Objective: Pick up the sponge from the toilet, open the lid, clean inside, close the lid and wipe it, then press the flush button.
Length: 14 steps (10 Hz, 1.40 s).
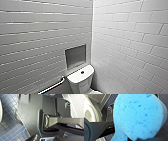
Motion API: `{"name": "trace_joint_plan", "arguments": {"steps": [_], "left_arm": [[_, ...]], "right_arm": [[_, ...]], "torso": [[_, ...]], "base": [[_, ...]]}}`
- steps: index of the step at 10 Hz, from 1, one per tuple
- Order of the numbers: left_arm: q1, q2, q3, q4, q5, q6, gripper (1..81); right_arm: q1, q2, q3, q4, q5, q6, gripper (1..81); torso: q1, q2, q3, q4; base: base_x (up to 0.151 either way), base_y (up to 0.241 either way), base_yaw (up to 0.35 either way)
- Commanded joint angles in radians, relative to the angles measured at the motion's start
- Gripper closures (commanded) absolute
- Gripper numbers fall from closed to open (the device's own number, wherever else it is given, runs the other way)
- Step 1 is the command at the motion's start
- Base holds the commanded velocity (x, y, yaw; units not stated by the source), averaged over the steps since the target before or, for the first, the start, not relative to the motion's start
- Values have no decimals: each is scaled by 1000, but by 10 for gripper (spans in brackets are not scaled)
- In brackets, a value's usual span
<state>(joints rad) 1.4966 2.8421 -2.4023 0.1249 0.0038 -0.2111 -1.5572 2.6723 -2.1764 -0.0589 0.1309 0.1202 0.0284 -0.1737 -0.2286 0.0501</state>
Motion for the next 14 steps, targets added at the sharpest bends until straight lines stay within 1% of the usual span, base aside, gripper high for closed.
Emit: {"name": "trace_joint_plan", "arguments": {"steps": [1,11,14], "left_arm": [[-35,-9,14,-10,58,-1,10],[-35,-10,14,-10,58,-1,10],[-35,-13,15,-7,58,1,10]], "right_arm": [[30,-26,15,14,-50,3,811],[30,-15,6,14,-51,1,811],[28,-16,6,14,-51,3,811]], "torso": [[0,0,0,0],[0,0,0,0],[2,1,0,0]], "base": [[98,0,0],[96,0,0],[0,0,0]]}}
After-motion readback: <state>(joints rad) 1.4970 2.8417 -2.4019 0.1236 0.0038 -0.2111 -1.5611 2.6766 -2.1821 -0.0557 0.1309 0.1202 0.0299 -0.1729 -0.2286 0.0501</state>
